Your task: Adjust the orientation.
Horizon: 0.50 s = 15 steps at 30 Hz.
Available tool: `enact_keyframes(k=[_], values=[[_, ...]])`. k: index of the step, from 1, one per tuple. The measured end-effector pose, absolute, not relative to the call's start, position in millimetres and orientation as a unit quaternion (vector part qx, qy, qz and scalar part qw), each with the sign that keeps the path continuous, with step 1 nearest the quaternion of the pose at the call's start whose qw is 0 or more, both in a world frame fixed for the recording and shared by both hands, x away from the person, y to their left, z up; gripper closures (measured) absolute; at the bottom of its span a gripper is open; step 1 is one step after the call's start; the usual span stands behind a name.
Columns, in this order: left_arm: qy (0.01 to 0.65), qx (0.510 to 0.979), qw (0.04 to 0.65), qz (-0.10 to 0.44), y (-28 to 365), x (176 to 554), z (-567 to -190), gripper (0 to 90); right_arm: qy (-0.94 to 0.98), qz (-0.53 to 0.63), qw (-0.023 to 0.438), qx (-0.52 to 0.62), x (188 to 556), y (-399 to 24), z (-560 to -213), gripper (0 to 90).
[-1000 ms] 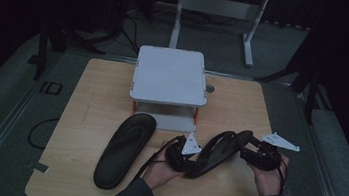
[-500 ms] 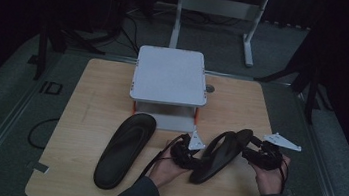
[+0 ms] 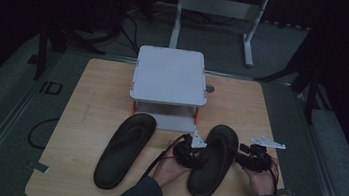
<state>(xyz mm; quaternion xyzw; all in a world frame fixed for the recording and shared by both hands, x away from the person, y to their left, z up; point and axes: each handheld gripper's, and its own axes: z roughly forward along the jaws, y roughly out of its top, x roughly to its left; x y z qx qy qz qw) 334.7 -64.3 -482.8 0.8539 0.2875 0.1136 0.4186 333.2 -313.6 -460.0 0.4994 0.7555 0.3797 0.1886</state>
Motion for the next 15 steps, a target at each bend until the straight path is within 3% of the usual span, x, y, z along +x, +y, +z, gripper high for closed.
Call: enact_keyframes(k=[15], values=[[0.307, 0.830, 0.436, 0.161, 1, 303, -446, 42.8, 0.766, 0.406, 0.181, 0.464, 334, -287, -453, 43.0]])
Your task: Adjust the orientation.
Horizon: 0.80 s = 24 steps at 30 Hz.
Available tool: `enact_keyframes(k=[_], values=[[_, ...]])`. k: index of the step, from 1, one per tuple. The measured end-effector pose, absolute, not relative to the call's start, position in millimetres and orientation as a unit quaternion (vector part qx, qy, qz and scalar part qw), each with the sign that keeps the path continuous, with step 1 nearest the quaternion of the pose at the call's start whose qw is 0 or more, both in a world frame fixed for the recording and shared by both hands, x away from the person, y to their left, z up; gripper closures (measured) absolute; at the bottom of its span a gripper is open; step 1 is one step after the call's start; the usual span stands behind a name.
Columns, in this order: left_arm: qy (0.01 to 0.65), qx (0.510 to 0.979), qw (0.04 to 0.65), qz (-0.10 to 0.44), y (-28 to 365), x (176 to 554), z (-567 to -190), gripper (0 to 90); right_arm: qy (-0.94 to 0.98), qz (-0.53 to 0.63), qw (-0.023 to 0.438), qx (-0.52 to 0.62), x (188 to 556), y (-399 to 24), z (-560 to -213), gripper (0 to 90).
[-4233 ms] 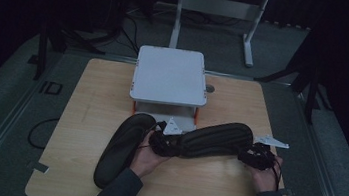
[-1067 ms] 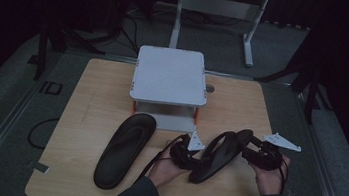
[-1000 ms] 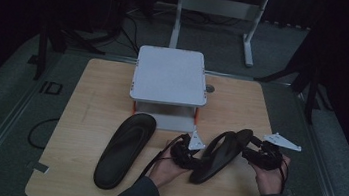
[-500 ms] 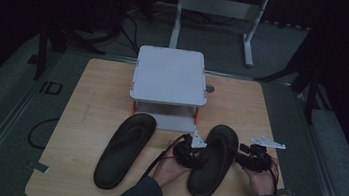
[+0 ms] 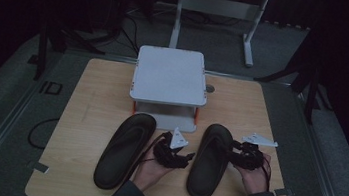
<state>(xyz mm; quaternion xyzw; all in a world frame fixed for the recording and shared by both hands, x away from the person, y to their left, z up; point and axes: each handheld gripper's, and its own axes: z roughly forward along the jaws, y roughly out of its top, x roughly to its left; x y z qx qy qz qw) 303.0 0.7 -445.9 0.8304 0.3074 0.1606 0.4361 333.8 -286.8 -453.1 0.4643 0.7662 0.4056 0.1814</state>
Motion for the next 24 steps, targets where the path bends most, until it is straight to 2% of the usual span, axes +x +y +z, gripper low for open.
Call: enact_keyframes(k=[7, 11, 15, 19, 24], values=[[0.328, 0.820, 0.438, 0.170, 39, 283, -437, 42.3, 0.775, 0.394, 0.175, 0.462, 345, -274, -459, 44.4], [0.336, 0.820, 0.434, 0.164, 42, 280, -443, 42.2, 0.772, 0.390, 0.172, 0.471, 353, -269, -461, 51.2], [0.329, 0.827, 0.427, 0.159, 31, 276, -450, 42.2, 0.764, 0.388, 0.172, 0.486, 353, -267, -462, 54.3], [0.311, 0.837, 0.427, 0.144, 9, 274, -456, 39.9, 0.764, 0.391, 0.162, 0.486, 349, -266, -463, 49.9], [0.299, 0.842, 0.427, 0.140, -19, 278, -462, 38.8, 0.765, 0.393, 0.156, 0.485, 345, -265, -463, 49.7]])
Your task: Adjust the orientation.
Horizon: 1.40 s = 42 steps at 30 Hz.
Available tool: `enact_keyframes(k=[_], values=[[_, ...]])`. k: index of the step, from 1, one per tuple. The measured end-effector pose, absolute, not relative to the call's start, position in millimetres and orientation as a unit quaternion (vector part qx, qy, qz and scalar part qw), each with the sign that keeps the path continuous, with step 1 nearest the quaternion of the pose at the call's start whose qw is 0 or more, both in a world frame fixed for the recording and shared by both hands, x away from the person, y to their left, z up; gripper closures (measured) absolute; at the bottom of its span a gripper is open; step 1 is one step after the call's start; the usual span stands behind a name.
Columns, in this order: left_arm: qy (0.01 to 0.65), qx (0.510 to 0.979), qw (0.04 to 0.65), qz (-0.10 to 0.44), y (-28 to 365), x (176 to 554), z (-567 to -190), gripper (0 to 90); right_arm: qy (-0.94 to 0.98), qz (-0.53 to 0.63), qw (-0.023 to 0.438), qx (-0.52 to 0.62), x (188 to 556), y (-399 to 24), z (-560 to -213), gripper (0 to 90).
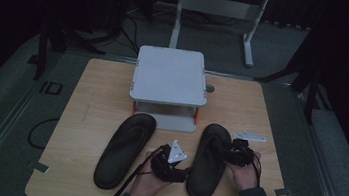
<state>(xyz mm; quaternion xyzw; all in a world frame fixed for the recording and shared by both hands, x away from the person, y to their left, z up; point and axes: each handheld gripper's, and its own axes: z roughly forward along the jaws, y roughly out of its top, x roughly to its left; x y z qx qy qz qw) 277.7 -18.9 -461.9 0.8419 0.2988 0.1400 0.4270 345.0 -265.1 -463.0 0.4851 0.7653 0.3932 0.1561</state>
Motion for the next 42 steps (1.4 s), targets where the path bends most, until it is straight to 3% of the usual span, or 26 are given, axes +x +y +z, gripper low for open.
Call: enact_keyframes(k=[3, 8, 12, 23, 32, 42], values=[[0.296, 0.846, 0.416, 0.150, -35, 283, -468, 40.3, 0.769, 0.393, 0.154, 0.480, 343, -262, -463, 50.6], [0.322, 0.846, 0.392, 0.167, -49, 296, -477, 50.7, 0.773, 0.392, 0.155, 0.474, 341, -259, -463, 50.6], [0.330, 0.844, 0.398, 0.140, -50, 298, -478, 60.1, 0.775, 0.393, 0.152, 0.471, 341, -260, -463, 50.8], [0.361, 0.833, 0.385, 0.166, -30, 295, -475, 81.7, 0.781, 0.392, 0.153, 0.462, 345, -257, -461, 46.0], [0.371, 0.822, 0.387, 0.190, -6, 274, -473, 83.9, 0.802, 0.399, 0.137, 0.422, 339, -239, -461, 45.6], [0.390, 0.800, 0.405, 0.209, 22, 258, -470, 84.6, 0.805, 0.421, 0.143, 0.393, 332, -217, -456, 55.2]])
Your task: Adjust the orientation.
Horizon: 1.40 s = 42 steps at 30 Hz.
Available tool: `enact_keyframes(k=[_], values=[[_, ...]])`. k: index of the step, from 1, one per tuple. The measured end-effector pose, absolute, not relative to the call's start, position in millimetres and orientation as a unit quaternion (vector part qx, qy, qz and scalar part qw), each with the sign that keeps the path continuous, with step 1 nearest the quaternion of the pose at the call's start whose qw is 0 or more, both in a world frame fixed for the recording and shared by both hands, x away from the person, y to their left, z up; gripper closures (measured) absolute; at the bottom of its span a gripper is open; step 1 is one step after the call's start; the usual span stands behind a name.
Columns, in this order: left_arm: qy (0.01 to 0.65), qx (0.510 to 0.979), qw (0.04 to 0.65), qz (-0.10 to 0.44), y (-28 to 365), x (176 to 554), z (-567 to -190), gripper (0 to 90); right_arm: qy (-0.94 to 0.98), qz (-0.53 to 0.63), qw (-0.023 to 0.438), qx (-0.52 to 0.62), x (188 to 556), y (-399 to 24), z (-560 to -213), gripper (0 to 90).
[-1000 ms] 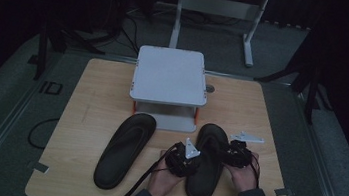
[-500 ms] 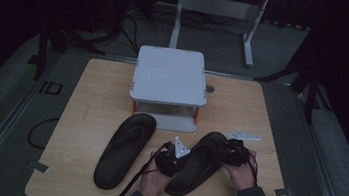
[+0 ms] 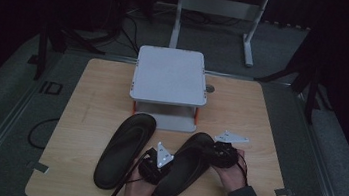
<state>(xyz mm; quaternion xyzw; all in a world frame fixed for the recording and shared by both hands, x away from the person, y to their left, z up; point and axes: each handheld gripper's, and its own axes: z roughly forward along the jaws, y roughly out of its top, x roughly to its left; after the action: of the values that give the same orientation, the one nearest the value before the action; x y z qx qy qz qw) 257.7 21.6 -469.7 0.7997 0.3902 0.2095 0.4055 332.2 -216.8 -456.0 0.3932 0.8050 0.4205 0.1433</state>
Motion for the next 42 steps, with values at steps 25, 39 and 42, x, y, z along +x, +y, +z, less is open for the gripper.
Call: enact_keyframes(k=[25, 39, 42], values=[[0.489, 0.734, 0.395, 0.255, 72, 242, -472, 84.6, 0.805, 0.455, 0.145, 0.353, 328, -203, -446, 45.4], [0.497, 0.725, 0.387, 0.277, 78, 233, -473, 74.3, 0.817, 0.439, 0.129, 0.350, 329, -194, -458, 45.5], [0.489, 0.726, 0.396, 0.278, 80, 232, -469, 63.5, 0.822, 0.436, 0.124, 0.346, 327, -189, -461, 45.5]])
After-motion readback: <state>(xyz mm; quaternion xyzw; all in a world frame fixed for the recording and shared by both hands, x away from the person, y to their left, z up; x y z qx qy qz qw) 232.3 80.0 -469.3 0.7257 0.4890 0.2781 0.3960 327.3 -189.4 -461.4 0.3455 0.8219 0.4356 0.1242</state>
